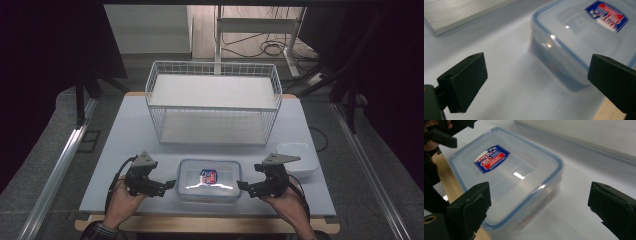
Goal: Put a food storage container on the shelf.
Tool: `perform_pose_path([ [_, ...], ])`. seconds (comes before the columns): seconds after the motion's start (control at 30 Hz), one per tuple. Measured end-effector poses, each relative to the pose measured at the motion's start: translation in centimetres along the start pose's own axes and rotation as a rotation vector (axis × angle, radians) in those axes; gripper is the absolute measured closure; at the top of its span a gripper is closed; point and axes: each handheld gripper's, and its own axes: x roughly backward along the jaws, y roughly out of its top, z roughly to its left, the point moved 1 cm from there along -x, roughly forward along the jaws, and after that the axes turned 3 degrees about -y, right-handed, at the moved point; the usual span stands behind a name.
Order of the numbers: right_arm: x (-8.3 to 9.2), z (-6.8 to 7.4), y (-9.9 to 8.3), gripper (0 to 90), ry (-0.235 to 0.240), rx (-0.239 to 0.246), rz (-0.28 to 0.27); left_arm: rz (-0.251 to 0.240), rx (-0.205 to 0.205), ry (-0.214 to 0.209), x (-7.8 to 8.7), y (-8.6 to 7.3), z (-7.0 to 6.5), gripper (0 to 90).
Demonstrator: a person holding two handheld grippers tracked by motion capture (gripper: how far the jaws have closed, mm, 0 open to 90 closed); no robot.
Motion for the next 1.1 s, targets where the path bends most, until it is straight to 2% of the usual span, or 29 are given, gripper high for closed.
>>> perform_pose_path([
  [0.03, -0.3, 0.3, 0.1, 4.5, 0.016, -0.001, 0.022, -0.004, 0.004, -0.025, -0.2, 0.3, -0.2, 2.4],
  [0.07, -0.3, 0.3, 0.1, 4.5, 0.016, -0.001, 0.022, -0.004, 0.004, -0.025, -0.2, 0.3, -0.2, 2.4],
  [0.13, -0.7, 0.5, 0.2, 4.5, 0.025, -0.009, 0.044, 0.000, 0.007, -0.059, -0.5, 0.5, -0.4, 2.2],
  [0.2, -1.2, 0.6, 0.2, 5.3, 0.044, -0.026, 0.061, 0.021, 0.016, -0.092, -0.9, 0.7, -0.5, 2.2],
  [0.23, -1.6, 0.5, 0.1, 5.8, 0.058, -0.040, 0.075, 0.047, 0.023, -0.125, -1.7, 0.8, -0.6, 2.3],
  [0.27, -1.6, 0.5, 0.1, 5.8, 0.058, -0.040, 0.075, 0.047, 0.023, -0.125, -1.7, 0.8, -0.6, 2.3],
  [0.3, -2.2, 0.4, 0.0, 5.9, 0.080, -0.056, 0.084, 0.067, 0.028, -0.155, -2.5, 0.8, -0.6, 2.3],
  [0.33, -2.2, 0.4, 0.0, 5.9, 0.080, -0.056, 0.084, 0.067, 0.028, -0.155, -2.5, 0.8, -0.6, 2.2],
  [0.37, -2.9, 0.1, -0.1, 6.1, 0.111, -0.084, 0.100, 0.073, 0.046, -0.204, -3.2, 0.9, -0.5, 1.2],
  [0.4, -2.9, 0.1, -0.1, 6.1, 0.111, -0.084, 0.100, 0.073, 0.046, -0.204, -3.2, 0.9, -0.5, 1.2],
  [0.47, -3.5, 0.0, -0.3, 6.3, 0.139, -0.114, 0.122, 0.074, 0.081, -0.262, -3.9, 0.9, -0.2, 0.8],
  [0.5, -4.1, -0.1, -0.5, 6.5, 0.177, -0.142, 0.137, 0.086, 0.116, -0.330, -4.5, 0.7, 0.1, 0.5],
  [0.53, -4.1, -0.1, -0.5, 6.5, 0.177, -0.142, 0.137, 0.086, 0.116, -0.330, -4.5, 0.7, 0.1, 0.0],
  [0.6, -4.6, -0.2, -0.6, 3.2, 0.200, -0.165, 0.152, 0.098, 0.152, -0.392, -5.2, 0.5, 0.2, 0.1],
  [0.63, -4.7, -0.2, -0.6, 3.2, 0.206, -0.179, 0.160, 0.094, 0.165, -0.400, -5.3, 0.4, 0.4, 0.0],
  [0.73, -4.8, -0.6, -0.9, 5.3, 0.238, -0.235, 0.178, 0.111, 0.162, -0.403, -5.0, 0.4, 0.3, 0.7],
  [0.77, -4.6, -0.8, -1.0, 9.6, 0.250, -0.262, 0.188, 0.112, 0.162, -0.397, -4.8, 0.4, 0.2, 4.2],
  [0.8, -4.6, -0.8, -1.0, 9.6, 0.250, -0.262, 0.188, 0.117, 0.164, -0.392, -4.5, 0.4, 0.1, 4.2],
  [0.83, -4.1, -0.8, -1.0, 16.9, 0.251, -0.276, 0.195, 0.129, 0.180, -0.388, -3.9, 0.3, 0.1, 10.2],
  [0.87, -4.1, -0.8, -1.0, 16.9, 0.251, -0.276, 0.195, 0.129, 0.180, -0.388, -3.9, 0.3, 0.1, 12.4],
  [0.9, -3.8, -0.8, -1.0, 21.0, 0.252, -0.284, 0.193, 0.129, 0.197, -0.392, -3.6, 0.1, 0.1, 12.4],
  [0.93, -3.5, -0.6, -1.1, 23.7, 0.247, -0.285, 0.187, 0.113, 0.204, -0.394, -3.3, -0.1, 0.2, 15.8],
  [0.97, -3.0, -0.4, -1.3, 29.7, 0.257, -0.292, 0.184, 0.093, 0.203, -0.405, -2.5, -0.4, 0.2, 24.4],
  [1.0, -3.0, -0.4, -1.3, 29.7, 0.257, -0.292, 0.184, 0.093, 0.203, -0.405, -2.5, -0.4, 0.2, 28.5],
  [1.03, -2.6, -0.5, -1.4, 35.8, 0.262, -0.322, 0.171, 0.075, 0.201, -0.402, -2.1, -0.6, 0.2, 28.5],
  [1.1, -1.8, -1.1, -1.5, 46.8, 0.281, -0.392, 0.113, 0.041, 0.215, -0.389, -1.5, -0.8, -0.1, 38.7],
])
